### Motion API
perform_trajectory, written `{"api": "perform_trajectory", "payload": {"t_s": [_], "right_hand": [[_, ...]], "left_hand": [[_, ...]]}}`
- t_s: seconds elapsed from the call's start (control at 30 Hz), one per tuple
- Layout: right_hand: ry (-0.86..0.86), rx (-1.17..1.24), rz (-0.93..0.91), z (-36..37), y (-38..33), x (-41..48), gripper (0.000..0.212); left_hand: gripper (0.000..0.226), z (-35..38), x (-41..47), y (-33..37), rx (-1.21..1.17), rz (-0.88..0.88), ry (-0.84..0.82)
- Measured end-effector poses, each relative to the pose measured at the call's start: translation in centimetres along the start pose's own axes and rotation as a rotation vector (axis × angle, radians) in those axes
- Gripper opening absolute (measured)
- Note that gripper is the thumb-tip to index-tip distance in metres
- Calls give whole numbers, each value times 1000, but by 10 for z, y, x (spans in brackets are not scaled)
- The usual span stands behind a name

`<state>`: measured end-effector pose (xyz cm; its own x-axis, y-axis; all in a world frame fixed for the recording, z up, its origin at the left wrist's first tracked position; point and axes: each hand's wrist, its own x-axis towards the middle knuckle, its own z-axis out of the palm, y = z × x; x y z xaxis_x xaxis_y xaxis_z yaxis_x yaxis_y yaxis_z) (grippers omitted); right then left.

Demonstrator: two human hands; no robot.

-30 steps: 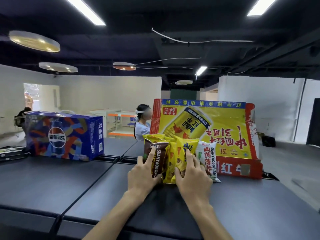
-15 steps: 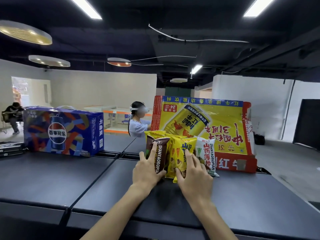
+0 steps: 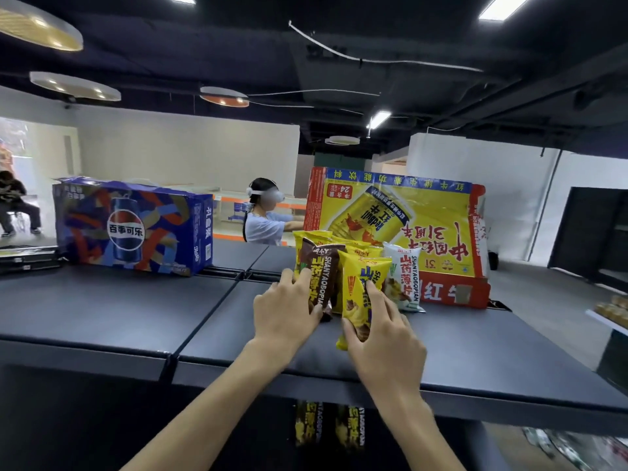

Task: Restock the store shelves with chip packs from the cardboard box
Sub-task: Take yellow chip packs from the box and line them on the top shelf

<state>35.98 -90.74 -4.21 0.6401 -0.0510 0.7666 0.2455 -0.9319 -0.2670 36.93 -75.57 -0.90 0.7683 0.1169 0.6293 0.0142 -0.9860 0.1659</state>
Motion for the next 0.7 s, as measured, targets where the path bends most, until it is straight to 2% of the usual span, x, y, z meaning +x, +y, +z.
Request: {"api": "perform_trajectory", "payload": {"t_s": [0.13, 0.23, 0.33, 0.47, 0.7], "right_hand": [[83, 25, 10, -24, -6, -63, 64], [77, 26, 56, -31, -7, -118, 64], [4, 28, 132, -31, -3, -174, 63], [-79, 38, 215, -22, 5, -225, 66], [-218, 56, 279, 17, 26, -243, 66]], "left_hand": [[46, -23, -65, -3, -7, 105, 91], [38, -17, -120, -11, -58, 125, 148], [28, -1, -172, -20, -85, 100, 79], [32, 28, -217, -34, -91, 33, -65], [33, 64, -226, -29, -111, 19, -203]]}}
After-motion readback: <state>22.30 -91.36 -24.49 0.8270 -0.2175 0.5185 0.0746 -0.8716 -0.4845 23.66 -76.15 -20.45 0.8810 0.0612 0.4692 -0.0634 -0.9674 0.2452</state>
